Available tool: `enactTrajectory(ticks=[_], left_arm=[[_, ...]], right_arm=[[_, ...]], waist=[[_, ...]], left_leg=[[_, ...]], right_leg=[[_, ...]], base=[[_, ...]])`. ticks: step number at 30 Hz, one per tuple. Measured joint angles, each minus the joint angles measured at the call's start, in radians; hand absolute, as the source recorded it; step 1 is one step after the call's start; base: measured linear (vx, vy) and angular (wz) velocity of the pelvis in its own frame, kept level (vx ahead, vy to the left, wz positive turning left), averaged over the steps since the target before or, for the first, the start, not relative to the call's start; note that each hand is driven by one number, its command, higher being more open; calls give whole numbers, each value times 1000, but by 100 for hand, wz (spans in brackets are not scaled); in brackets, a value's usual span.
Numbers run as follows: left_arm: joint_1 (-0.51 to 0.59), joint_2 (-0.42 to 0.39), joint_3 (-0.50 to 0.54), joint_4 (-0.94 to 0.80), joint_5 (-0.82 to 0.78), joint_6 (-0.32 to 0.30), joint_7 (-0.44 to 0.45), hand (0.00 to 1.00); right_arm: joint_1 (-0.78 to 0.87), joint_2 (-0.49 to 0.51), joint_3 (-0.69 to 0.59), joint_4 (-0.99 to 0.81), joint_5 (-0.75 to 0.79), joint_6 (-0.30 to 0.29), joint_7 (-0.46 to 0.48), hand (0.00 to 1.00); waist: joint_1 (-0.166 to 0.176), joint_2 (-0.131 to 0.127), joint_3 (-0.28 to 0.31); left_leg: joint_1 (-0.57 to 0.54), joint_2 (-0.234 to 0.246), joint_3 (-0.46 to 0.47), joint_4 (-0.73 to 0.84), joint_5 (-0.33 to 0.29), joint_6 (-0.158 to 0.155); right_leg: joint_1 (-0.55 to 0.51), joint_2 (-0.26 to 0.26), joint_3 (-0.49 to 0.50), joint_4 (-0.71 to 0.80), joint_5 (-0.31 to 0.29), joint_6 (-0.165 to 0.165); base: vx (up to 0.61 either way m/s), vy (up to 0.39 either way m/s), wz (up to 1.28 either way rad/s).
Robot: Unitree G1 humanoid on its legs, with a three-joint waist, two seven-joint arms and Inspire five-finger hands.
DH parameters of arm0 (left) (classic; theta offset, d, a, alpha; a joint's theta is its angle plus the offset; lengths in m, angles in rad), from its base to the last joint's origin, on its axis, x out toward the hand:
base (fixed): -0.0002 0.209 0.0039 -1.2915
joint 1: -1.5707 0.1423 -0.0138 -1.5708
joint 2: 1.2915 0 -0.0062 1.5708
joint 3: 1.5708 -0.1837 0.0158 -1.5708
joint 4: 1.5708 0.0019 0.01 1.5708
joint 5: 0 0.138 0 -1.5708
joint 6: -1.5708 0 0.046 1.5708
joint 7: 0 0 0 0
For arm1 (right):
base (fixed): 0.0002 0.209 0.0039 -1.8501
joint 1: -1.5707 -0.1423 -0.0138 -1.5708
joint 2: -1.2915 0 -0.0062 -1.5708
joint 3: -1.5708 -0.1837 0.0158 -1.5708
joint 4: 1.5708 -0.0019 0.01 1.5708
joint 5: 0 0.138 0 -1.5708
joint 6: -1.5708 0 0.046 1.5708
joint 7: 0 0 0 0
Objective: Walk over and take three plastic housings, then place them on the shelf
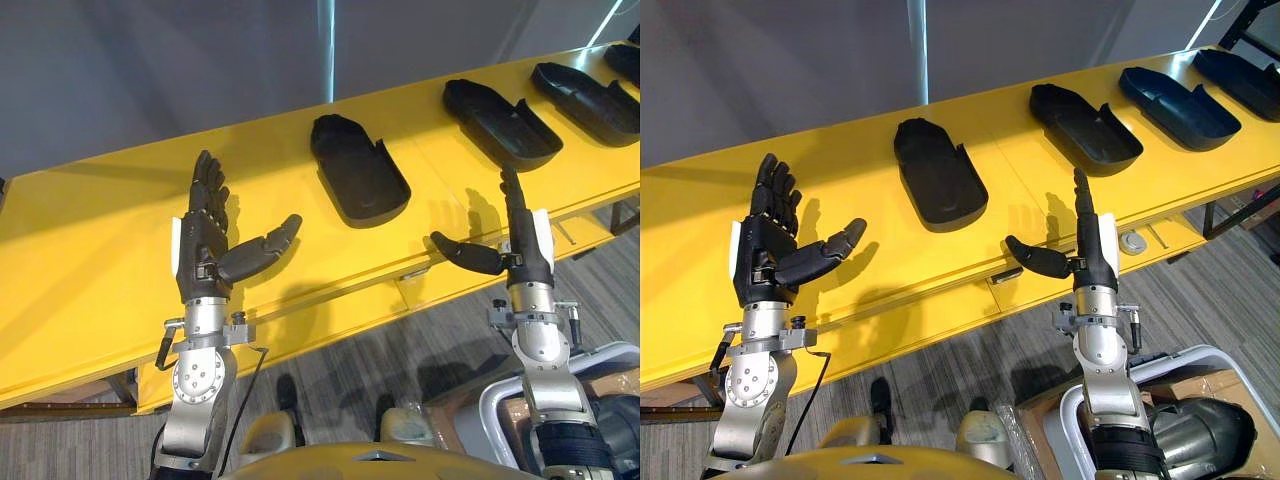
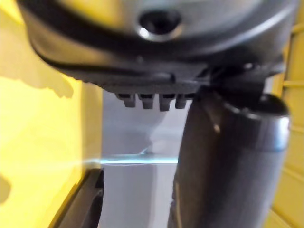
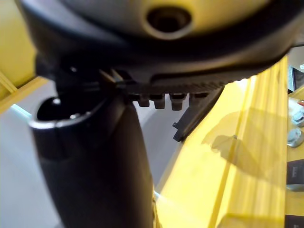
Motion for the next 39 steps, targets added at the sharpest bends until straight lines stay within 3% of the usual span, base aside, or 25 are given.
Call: enactTrajectory(ticks=[11,14,26,39], left_arm=[[-25,13,0,3,-20,0,-27,100],[-52,20,1,18,-25,0,-34,100],[-67,20,1,34,-88,12,-76,100],[-79,20,2,63,-102,12,-108,100]], right_arm=[[-139,-11,68,57,3,-1,17,100],[-168,-36,96,65,3,-1,19,100],[-316,-38,110,113,13,1,32,100],[-348,-38,114,151,47,6,26,100]], waist=[[11,-14,52],[29,-9,71],[39,5,135],[37,19,148]], left_leg=[[-35,-1,-16,1,15,4],[-39,-1,-18,1,18,3],[-69,-6,-47,1,28,10],[-70,-4,-52,1,29,5]], right_leg=[[-33,-1,-13,18,1,0],[-34,0,-18,18,1,0],[-55,-4,-43,31,-2,-4],[-56,-4,-50,41,-7,-10]], base=[[-3,2,5],[-7,0,5],[9,-9,7],[1,-1,0]])
